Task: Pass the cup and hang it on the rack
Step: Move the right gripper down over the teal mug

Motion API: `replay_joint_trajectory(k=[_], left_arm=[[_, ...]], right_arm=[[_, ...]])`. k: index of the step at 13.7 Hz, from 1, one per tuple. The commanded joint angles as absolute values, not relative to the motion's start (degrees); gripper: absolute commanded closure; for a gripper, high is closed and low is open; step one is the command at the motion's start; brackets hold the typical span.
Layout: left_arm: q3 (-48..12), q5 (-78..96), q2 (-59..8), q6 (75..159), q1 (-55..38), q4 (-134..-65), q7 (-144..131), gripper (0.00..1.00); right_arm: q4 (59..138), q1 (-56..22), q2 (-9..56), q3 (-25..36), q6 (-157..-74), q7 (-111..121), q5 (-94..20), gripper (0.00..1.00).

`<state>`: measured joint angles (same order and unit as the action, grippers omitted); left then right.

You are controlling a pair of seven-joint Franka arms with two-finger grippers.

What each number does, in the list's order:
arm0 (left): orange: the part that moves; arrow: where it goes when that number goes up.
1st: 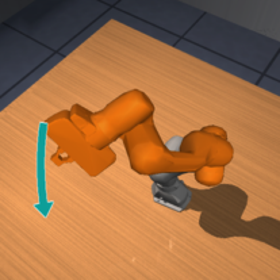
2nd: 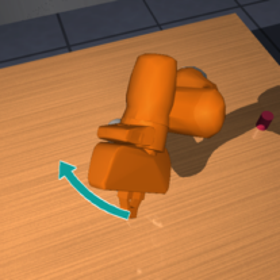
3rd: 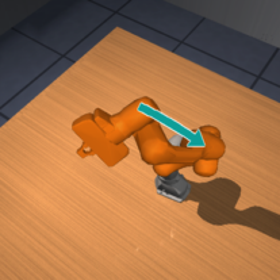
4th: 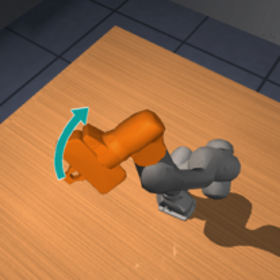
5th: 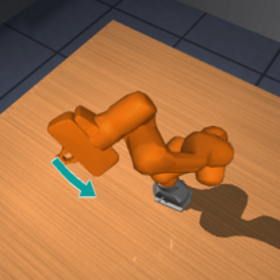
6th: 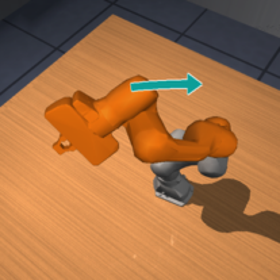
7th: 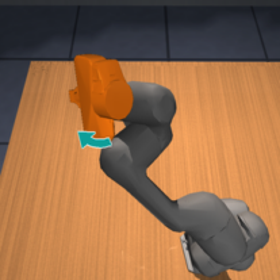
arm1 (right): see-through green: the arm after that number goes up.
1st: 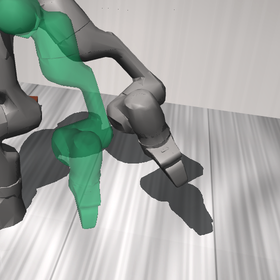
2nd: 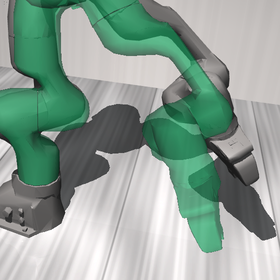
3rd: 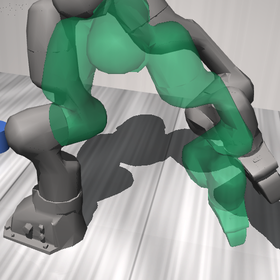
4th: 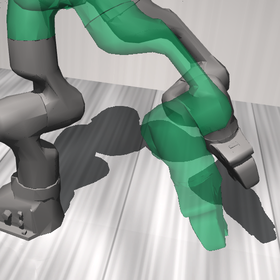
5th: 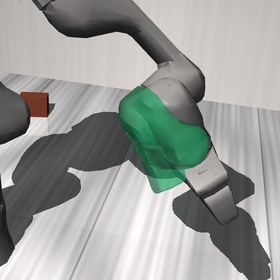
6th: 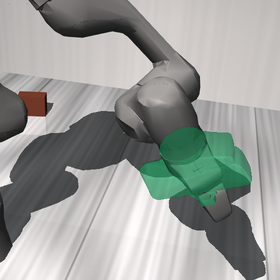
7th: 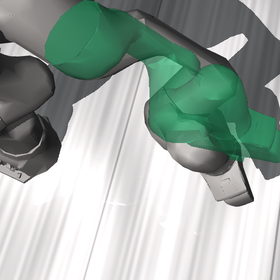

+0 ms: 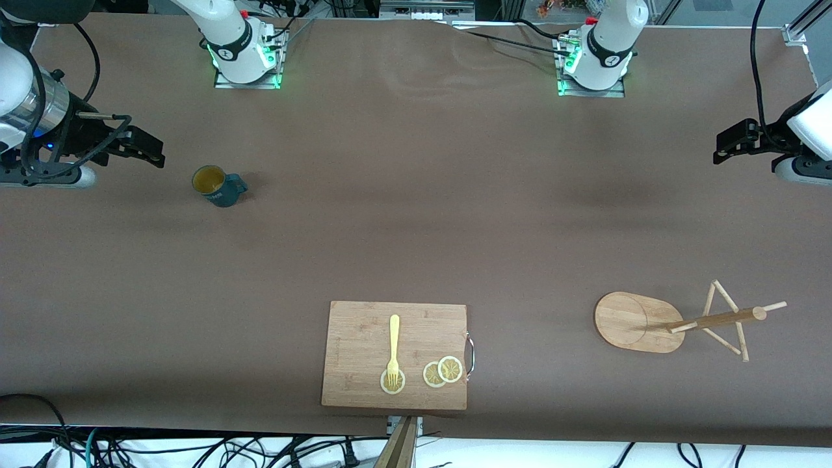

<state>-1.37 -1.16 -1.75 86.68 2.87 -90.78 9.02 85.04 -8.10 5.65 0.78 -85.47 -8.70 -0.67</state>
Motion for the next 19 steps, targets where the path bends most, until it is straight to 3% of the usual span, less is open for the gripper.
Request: replay_joint_trajectory(k=[1,14,19], left_arm=[[-2.0,-1.1,-2.2,86.7,3.4,-90.1,8.7,0.0],[-2.1,-0.3,-4.4,89.8,2.9,-89.6,8.4,0.0],[-2.1,-0.3,-4.4,89.7,2.8,-89.6,8.4,0.0]], right_arm=[[85.9,-8.1,4.9,0.8,-86.7,-9.4,-1.1,0.0],[85.3,-7.6,6.9,0.9,-88.8,-9.2,-2.0,0.0],[85.3,-7.7,11.5,0.5,-88.8,-7.3,0.4,0.0]])
